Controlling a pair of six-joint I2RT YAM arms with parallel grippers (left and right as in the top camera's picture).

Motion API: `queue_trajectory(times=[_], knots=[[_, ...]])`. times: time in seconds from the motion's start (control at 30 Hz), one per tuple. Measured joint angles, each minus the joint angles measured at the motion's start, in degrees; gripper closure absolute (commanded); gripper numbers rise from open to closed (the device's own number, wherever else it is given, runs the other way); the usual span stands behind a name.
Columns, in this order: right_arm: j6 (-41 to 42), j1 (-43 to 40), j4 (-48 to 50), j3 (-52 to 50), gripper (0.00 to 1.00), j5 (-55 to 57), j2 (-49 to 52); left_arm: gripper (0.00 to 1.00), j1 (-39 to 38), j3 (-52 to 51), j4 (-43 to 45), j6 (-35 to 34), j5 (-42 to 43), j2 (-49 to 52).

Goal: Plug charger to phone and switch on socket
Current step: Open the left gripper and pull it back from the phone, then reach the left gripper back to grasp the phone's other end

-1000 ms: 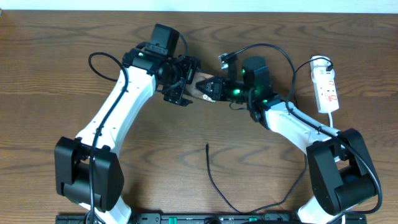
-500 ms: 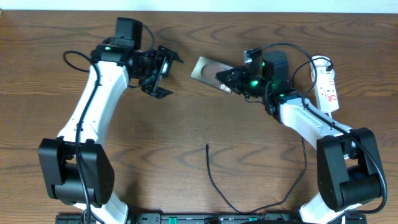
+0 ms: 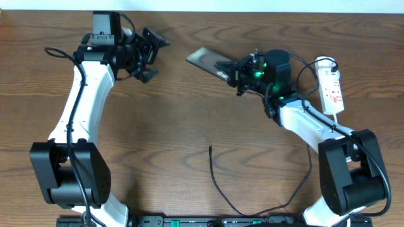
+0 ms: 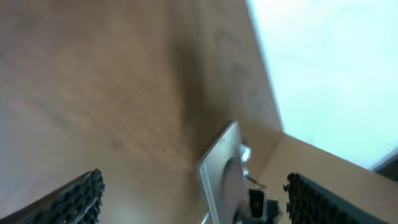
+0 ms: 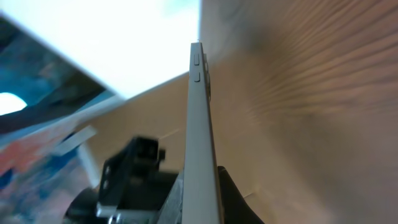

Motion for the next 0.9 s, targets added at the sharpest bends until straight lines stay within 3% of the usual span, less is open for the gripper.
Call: queue_trajectory(times=[0.17,0.5,0.63,0.9], knots=[[4.24,2.12,4.11,0.02,0.99,0.85,0.00,0.09,0.02,-4.39,17.57,-2.47,5.22,0.00],[6.08,2.01,5.07,0.02,0.99,2.56,0.02,0.09,3.21,-16.39,37.62,-11.08,14.29,0.00],[5.81,2.12,8.20,0.00,0.99,3.23,0.02,0.09,4.02,-18.93,42.56,-14.93,16.83,0.00],[3.63,4.42,10.27,0.02,0.99,4.81,0.02,0.09,3.43,-19.43,43.23,-20.65,20.72,0.00]])
